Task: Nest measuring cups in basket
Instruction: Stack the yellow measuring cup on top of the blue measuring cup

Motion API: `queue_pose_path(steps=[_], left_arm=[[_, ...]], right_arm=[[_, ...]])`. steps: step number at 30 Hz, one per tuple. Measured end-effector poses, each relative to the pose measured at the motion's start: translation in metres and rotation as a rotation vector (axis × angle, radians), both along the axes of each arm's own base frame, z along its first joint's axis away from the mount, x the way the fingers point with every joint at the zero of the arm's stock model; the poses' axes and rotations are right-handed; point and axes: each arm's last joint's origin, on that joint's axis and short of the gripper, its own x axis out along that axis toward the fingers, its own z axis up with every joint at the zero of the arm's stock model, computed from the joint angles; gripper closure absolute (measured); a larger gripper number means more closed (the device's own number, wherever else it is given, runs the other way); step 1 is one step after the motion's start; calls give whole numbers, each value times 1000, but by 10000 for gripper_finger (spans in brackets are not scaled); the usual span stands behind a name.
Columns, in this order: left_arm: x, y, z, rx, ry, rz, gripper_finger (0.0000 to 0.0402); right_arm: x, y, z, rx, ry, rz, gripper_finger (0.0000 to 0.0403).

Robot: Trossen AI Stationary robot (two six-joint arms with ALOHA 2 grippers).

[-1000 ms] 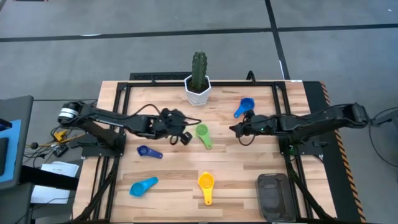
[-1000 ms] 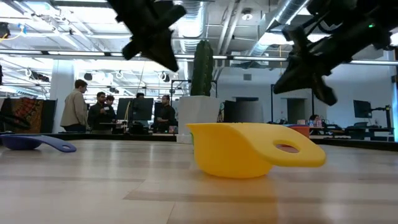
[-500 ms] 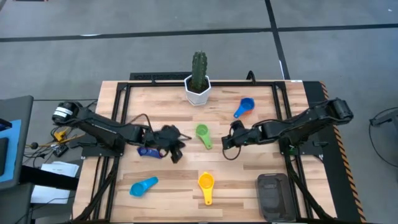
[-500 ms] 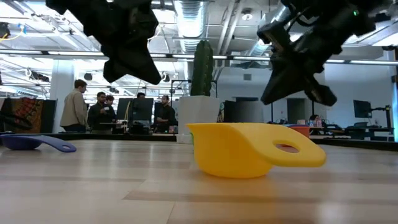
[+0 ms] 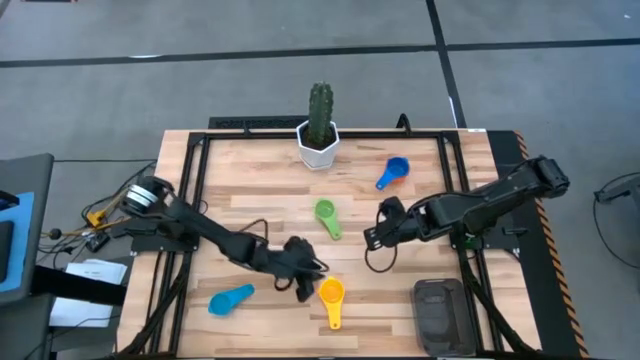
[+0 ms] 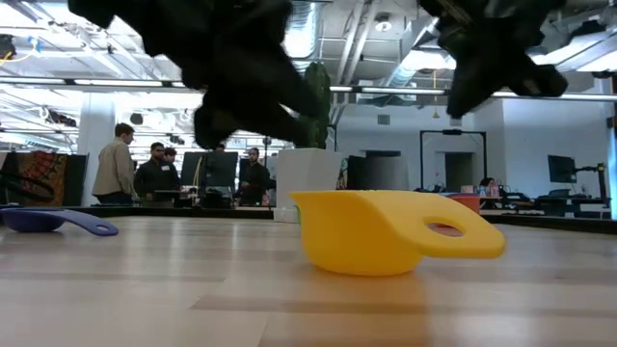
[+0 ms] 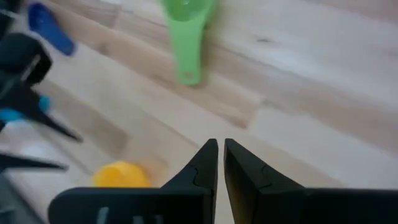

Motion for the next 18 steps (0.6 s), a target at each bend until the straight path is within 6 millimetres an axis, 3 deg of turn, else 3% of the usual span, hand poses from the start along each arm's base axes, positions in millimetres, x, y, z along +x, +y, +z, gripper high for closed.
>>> queue_pose_path(steps=[5, 10, 18], left_arm=[[27, -14, -8, 17, 42, 39, 268], [52, -23, -14, 55, 144, 85, 268], [57, -23, -10, 72, 265, 141, 268]], right_arm=[[-19, -8, 4, -25, 118, 11, 352], [-35, -2, 13, -43, 150, 91, 352], [-47, 9, 15, -135, 144, 114, 352]])
